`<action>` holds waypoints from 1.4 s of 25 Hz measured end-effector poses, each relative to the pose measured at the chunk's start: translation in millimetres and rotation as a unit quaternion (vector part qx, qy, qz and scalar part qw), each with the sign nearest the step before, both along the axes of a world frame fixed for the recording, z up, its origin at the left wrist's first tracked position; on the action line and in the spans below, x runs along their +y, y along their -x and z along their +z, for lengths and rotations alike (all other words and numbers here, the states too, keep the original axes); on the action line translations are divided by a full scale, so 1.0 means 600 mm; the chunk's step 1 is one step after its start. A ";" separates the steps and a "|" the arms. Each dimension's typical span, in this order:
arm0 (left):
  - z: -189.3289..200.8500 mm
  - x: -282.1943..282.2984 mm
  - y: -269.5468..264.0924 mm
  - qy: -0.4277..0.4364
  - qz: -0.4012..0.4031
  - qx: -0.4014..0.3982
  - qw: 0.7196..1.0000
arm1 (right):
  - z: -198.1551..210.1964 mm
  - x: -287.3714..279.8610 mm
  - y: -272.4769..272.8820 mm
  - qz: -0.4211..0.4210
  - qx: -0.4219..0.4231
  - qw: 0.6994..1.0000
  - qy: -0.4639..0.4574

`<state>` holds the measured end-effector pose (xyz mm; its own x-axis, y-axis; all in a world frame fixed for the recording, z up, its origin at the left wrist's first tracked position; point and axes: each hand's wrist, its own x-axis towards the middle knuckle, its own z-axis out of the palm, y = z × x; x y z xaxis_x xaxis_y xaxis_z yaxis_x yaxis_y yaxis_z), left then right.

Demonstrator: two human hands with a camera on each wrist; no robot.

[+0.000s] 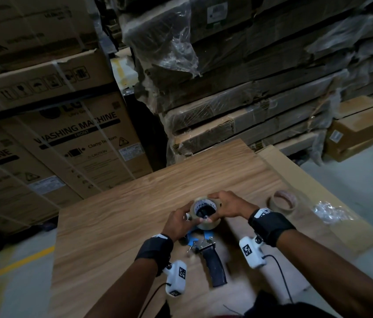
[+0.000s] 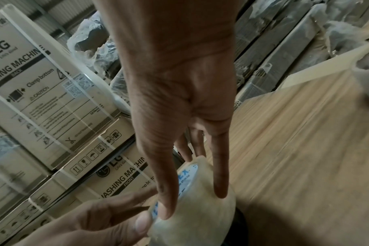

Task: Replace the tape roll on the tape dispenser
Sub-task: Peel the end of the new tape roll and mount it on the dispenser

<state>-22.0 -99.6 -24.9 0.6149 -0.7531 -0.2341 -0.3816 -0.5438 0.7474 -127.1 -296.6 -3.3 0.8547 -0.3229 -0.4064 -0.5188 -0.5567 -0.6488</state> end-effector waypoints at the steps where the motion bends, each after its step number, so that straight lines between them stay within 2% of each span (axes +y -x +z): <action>1: 0.001 0.000 0.000 0.002 0.003 0.001 1.000 | -0.002 -0.001 -0.002 -0.006 0.006 1.000 -0.002; 5: 0.002 0.000 0.003 0.014 0.025 0.005 1.000 | -0.004 0.005 -0.010 -0.013 0.012 1.000 -0.007; 12: -0.008 -0.003 0.008 0.004 0.045 0.010 0.999 | -0.024 0.022 0.010 0.000 -0.026 1.000 0.002; 20: -0.015 -0.013 -0.014 -0.041 0.037 0.012 0.998 | -0.039 0.012 0.015 -0.001 -0.027 1.000 -0.011; 35: -0.013 -0.035 -0.019 -0.134 0.025 -0.031 0.990 | -0.075 0.005 0.011 0.006 -0.030 0.999 -0.027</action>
